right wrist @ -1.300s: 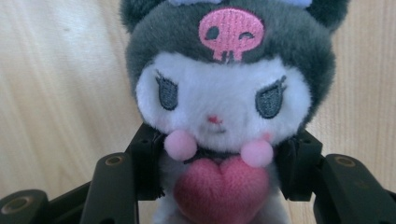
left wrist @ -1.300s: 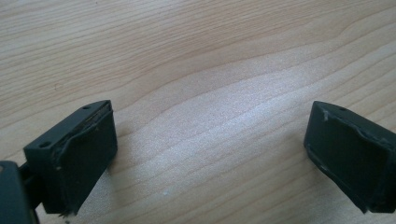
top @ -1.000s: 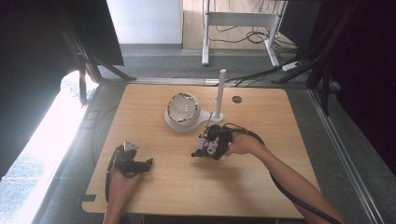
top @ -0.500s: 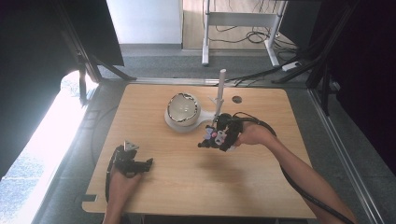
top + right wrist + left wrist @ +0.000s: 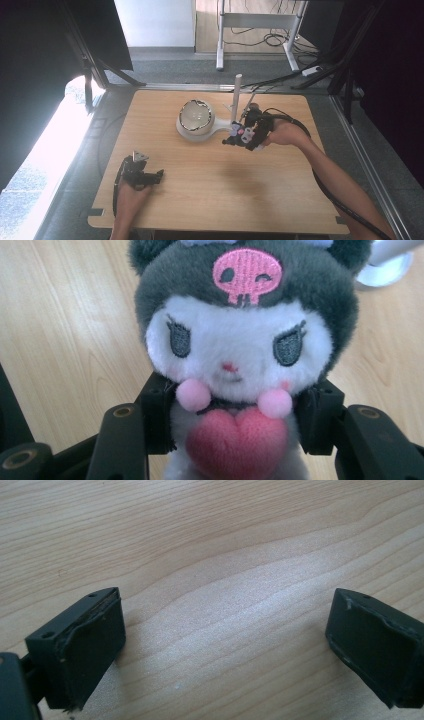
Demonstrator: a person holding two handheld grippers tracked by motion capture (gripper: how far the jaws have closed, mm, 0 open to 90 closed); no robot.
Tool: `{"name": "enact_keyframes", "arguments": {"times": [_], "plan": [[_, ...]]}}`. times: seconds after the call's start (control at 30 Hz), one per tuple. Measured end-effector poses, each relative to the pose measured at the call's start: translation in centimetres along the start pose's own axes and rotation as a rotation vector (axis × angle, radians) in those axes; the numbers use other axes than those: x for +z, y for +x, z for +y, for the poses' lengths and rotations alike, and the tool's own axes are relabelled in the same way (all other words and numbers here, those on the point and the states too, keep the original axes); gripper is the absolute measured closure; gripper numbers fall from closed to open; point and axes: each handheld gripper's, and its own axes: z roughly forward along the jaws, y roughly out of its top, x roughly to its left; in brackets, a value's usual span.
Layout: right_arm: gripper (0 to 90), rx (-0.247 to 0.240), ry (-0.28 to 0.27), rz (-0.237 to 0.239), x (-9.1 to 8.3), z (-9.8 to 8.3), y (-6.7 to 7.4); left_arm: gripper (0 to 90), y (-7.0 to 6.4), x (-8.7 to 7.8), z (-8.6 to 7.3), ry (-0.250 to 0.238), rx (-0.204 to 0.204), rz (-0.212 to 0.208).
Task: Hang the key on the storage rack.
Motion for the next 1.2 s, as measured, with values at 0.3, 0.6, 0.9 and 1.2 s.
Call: {"name": "enact_keyframes", "arguments": {"times": [0.3, 0.6, 0.9, 1.2], "plan": [[44.5, 0.056, -0.027, -0.038, -2.3, -0.7, -1.7, 2.5, 0.0, 0.0, 0.0, 0.000, -0.001, -0.002], [44.4, 0.090, -0.041, -0.076, -4.1, -0.7, -3.3, 2.5, 0.0, 0.0, 0.0, 0.003, -0.001, -0.003], [44.4, 0.121, -0.062, -0.119, -6.6, -0.2, -5.0, 2.5, 0.0, 0.0, 0.0, 0.003, 0.000, -0.003], [44.4, 0.167, -0.073, -0.157, -8.3, -0.1, -6.5, 2.5, 0.0, 0.0, 0.0, 0.004, -0.002, -0.002]]}}
